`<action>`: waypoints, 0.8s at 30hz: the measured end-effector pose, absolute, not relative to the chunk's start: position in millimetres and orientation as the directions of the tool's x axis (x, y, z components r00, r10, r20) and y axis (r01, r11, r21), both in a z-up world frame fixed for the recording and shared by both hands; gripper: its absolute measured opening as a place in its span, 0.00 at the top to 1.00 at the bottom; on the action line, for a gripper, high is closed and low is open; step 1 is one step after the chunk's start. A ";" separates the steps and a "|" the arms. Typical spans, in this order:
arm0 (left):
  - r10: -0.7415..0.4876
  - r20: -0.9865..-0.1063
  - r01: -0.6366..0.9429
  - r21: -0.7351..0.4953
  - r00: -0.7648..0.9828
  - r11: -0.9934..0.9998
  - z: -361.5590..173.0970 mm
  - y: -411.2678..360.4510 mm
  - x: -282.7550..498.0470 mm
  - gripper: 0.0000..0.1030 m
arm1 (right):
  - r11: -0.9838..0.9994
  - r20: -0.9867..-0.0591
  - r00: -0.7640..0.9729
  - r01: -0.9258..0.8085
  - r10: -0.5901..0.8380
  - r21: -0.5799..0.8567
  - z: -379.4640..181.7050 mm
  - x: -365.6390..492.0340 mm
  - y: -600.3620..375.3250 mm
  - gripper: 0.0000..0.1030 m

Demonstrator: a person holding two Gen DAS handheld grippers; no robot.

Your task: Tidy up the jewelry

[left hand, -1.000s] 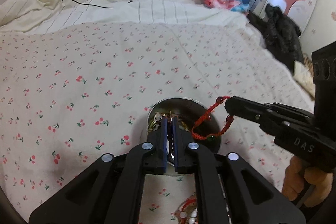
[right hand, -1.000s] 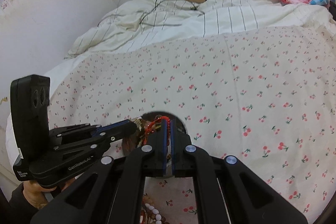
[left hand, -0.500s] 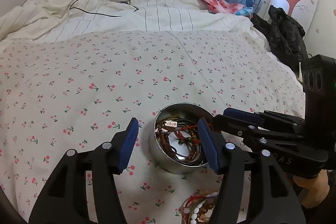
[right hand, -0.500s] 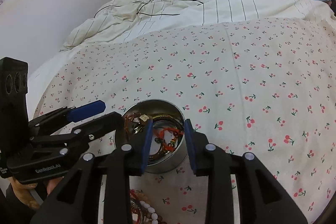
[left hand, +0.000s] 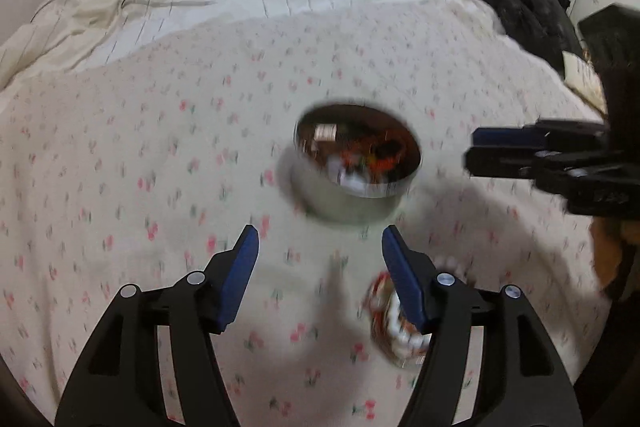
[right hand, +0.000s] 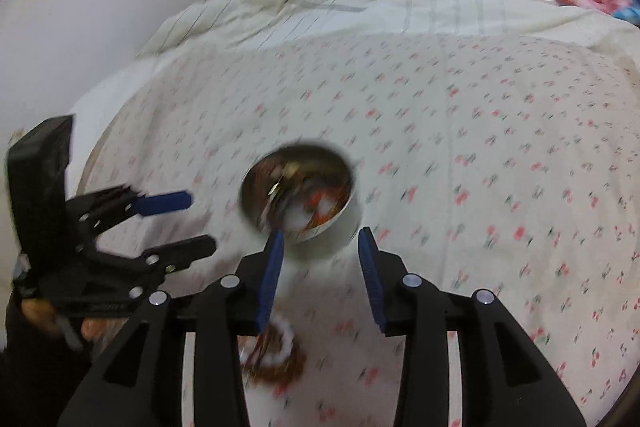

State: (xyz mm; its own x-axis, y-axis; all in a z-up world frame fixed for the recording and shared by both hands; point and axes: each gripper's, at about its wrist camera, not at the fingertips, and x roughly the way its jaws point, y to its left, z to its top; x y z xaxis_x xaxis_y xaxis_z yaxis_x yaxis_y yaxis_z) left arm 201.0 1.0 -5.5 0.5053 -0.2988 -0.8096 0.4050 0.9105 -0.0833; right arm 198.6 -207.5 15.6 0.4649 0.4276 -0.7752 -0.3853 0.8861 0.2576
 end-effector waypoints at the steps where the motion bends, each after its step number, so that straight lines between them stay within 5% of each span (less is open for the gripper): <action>1: -0.292 -0.820 0.383 -0.097 0.492 0.919 -13.3 6.8 196.4 0.41 | 0.870 -0.772 0.446 -0.412 0.452 0.272 13.1 190.4 -205.5 0.63; 15: -0.278 -0.851 0.320 -0.139 0.445 0.937 -30.1 21.5 190.2 0.41 | 0.852 -0.786 0.395 -0.428 0.475 0.300 -19.8 152.4 -188.9 0.63; 24: -0.259 -0.841 0.278 -0.136 0.474 0.951 -22.1 27.7 192.5 0.35 | 0.846 -0.804 0.349 -0.423 0.482 0.324 -39.6 159.1 -179.7 0.76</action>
